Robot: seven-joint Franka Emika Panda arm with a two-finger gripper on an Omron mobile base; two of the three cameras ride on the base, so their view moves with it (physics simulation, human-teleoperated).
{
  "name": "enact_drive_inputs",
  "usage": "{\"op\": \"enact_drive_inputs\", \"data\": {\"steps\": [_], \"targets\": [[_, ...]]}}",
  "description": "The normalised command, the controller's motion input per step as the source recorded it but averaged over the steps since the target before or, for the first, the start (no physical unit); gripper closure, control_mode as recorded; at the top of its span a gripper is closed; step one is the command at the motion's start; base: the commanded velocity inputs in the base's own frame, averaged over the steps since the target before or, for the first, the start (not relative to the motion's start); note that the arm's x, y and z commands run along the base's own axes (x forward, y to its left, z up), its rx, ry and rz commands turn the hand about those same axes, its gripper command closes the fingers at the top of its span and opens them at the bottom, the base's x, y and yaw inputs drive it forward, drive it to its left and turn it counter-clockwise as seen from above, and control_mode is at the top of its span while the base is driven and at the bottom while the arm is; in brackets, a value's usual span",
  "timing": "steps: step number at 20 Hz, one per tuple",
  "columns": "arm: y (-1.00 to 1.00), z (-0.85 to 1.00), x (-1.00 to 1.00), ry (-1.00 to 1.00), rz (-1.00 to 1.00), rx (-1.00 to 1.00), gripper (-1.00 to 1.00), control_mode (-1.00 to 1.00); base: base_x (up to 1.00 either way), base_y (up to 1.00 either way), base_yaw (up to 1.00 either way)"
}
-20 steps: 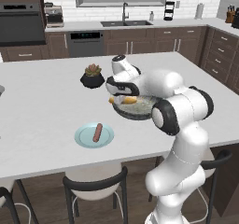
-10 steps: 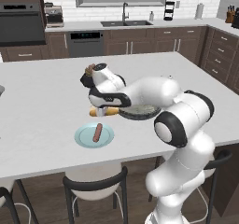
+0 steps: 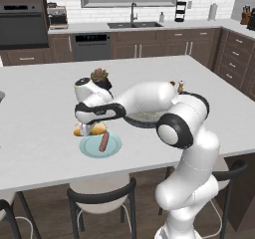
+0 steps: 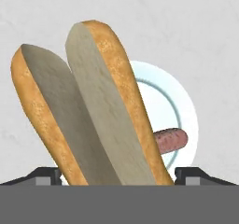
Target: Place one bun and one sausage from the bowl on each plate.
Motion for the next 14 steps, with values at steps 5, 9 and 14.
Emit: {"op": "enact_drive_inputs", "data": {"steps": [5, 9, 14], "targets": [[0.22, -0.45, -0.09, 0.01, -0.15, 0.0, 1.0, -1.0, 0.0, 0.0, 0.0], [-0.4, -0.4, -0.01, 0.0, -0.19, 0.0, 1.0, -1.0, 0.0, 0.0, 0.0], [-0.02, -0.26, 0.0, 0.05, -0.1, 0.02, 1.0, -1.0, 0.0, 0.0, 0.0]]}}
